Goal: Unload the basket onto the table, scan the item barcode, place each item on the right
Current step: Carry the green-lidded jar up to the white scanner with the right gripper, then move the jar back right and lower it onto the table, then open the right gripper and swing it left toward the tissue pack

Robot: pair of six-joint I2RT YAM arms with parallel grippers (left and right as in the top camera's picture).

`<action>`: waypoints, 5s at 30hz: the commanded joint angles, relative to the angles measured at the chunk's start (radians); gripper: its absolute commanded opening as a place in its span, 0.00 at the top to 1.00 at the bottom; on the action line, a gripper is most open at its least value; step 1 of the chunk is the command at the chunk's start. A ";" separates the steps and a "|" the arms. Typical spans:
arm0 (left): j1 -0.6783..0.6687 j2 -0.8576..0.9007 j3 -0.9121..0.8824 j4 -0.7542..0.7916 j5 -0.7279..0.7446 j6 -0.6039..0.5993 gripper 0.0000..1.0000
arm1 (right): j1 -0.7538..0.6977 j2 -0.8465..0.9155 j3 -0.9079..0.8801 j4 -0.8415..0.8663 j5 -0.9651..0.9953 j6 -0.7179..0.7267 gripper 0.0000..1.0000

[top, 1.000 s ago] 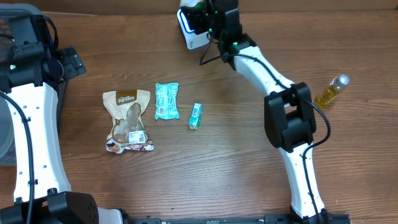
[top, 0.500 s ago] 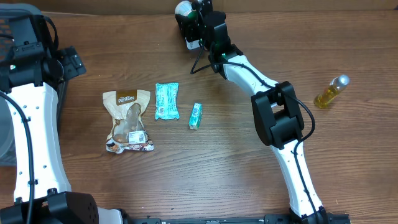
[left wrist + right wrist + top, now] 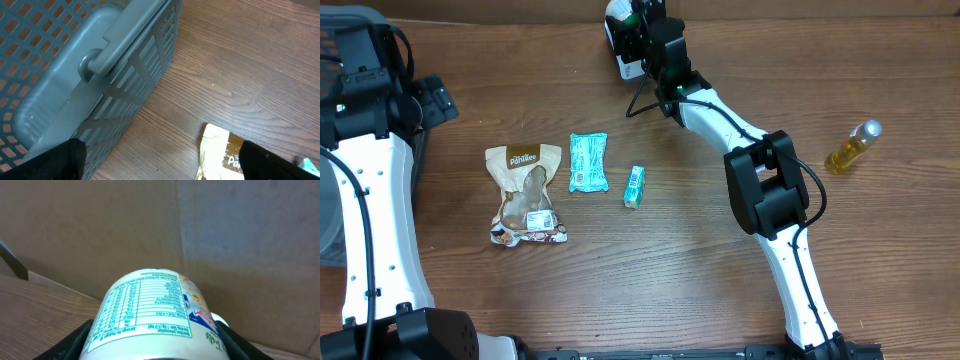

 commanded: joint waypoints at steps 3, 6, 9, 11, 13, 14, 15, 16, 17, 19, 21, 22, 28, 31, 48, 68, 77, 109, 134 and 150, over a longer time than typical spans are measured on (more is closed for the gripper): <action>0.006 0.000 0.011 0.003 0.001 0.003 0.00 | -0.002 -0.144 0.014 -0.079 -0.008 0.003 0.70; 0.006 0.000 0.011 0.003 0.001 0.003 0.00 | -0.003 -0.254 0.014 -0.206 -0.009 0.003 0.66; 0.006 0.000 0.011 0.003 0.001 0.003 0.00 | -0.003 -0.407 0.014 -0.466 -0.009 0.003 0.63; 0.006 0.000 0.011 0.003 0.001 0.003 0.00 | -0.003 -0.486 0.014 -0.637 -0.008 0.003 0.63; 0.006 0.000 0.011 0.003 0.001 0.003 0.01 | -0.003 -0.560 0.014 -0.832 -0.008 0.003 0.63; 0.006 0.000 0.011 0.003 0.001 0.003 0.00 | -0.003 -0.586 0.014 -0.918 -0.008 0.003 0.63; 0.006 0.000 0.011 0.003 0.001 0.003 0.00 | -0.003 -0.605 0.014 -1.000 -0.008 0.003 0.63; 0.006 0.000 0.011 0.003 0.001 0.003 0.00 | -0.003 -0.617 0.014 -1.064 -0.008 0.003 0.62; 0.006 0.000 0.011 0.003 0.001 0.003 0.00 | -0.003 -0.628 0.014 -1.148 -0.008 0.003 0.60; 0.006 0.000 0.011 0.003 0.001 0.003 0.00 | -0.007 -0.631 0.014 -1.309 -0.008 0.003 0.59; 0.006 0.000 0.011 0.003 0.001 0.003 0.00 | -0.013 -0.624 0.005 -1.459 -0.008 0.002 0.59; 0.006 0.000 0.011 0.003 0.001 0.003 0.00 | -0.017 -0.623 -0.005 -1.512 -0.008 0.003 0.59; 0.006 0.000 0.011 0.003 0.001 0.003 0.01 | -0.043 -0.619 -0.198 -1.650 -0.008 0.003 0.65; 0.006 0.000 0.011 0.003 0.001 0.003 0.00 | -0.075 -0.619 -0.326 -1.616 -0.005 0.038 0.64; 0.006 0.000 0.011 0.003 0.001 0.003 0.00 | -0.260 -0.618 -0.659 -1.554 0.009 0.135 0.43; 0.006 0.000 0.011 0.003 0.001 0.003 0.00 | -0.260 -0.618 -0.619 -1.355 0.113 0.124 0.00; 0.006 0.000 0.011 0.003 0.001 0.003 0.00 | -0.224 -0.618 -0.497 -1.324 -0.151 0.124 0.13; 0.006 0.000 0.011 0.003 0.001 0.003 0.01 | -0.212 -0.618 -0.584 -1.661 0.200 0.297 0.80; 0.006 0.000 0.011 0.003 0.001 0.003 0.00 | -0.065 -0.618 -0.584 -1.405 -0.081 0.315 0.00; 0.006 0.000 0.011 0.003 0.001 0.003 0.01 | -0.065 -0.618 -0.584 -1.235 -0.333 0.315 0.15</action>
